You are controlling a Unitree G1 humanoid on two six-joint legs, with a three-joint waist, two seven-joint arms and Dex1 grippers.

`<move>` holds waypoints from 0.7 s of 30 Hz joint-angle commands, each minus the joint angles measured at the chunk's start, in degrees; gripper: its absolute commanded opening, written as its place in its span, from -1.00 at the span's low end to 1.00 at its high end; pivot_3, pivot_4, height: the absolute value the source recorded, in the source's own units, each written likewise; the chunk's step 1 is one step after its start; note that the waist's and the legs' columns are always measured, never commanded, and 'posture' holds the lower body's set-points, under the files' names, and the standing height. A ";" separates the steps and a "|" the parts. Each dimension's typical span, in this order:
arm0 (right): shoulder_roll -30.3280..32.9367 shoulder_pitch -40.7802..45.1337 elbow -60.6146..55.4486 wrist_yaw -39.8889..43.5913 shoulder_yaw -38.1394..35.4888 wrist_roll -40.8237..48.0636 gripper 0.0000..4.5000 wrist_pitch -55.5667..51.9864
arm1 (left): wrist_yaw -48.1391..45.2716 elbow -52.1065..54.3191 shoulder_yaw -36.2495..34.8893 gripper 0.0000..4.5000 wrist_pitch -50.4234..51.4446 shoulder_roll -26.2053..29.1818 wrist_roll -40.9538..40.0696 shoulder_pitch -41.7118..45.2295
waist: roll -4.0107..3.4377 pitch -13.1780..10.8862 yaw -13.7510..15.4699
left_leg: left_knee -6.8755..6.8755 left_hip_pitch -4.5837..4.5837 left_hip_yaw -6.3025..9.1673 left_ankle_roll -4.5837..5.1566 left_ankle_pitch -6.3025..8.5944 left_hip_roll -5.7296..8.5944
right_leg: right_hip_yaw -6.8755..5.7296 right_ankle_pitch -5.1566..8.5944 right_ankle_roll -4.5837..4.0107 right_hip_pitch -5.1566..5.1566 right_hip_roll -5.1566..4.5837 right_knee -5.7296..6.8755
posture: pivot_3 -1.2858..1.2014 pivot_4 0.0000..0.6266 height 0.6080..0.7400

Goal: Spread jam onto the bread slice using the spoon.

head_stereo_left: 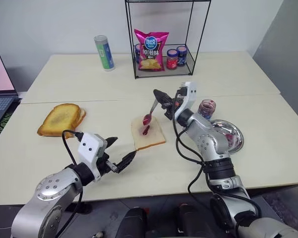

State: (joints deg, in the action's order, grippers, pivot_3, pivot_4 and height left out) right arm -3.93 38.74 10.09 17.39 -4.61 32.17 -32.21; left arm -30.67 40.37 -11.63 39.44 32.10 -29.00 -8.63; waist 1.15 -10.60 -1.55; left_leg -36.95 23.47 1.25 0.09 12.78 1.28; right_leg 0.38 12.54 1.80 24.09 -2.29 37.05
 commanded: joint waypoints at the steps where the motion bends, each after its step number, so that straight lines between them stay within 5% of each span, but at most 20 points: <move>1: -1.91 0.04 -2.38 -3.58 -4.40 6.28 -0.98 -6.45 | -0.27 0.67 -0.66 1.00 -1.21 0.62 -0.61 0.86 | 0.00 0.00 0.00 | 0.00 0.00 -0.01 0.00 0.00 0.00 | 0.00 0.00 0.00 0.00 0.00 -0.01 | 0.03 -0.52 1.00; 21: -2.88 0.69 11.78 -7.56 -6.68 -2.51 -0.98 9.52 | -0.36 0.59 -0.50 1.00 -0.44 1.59 -0.94 2.12 | 0.00 0.00 -0.04 | 0.01 0.00 -0.04 0.00 0.00 0.01 | 0.00 0.01 0.00 -0.01 0.07 -0.02 | 0.03 -0.52 1.00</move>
State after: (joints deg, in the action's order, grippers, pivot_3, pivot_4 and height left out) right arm -7.11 37.61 21.22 12.18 -9.16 31.72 -26.90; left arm -30.79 40.12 -11.62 39.55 33.09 -29.26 -6.96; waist 1.16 -10.60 -1.59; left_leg -36.96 23.46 1.21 0.09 12.78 1.29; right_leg 0.37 12.55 1.81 24.06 -2.22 37.03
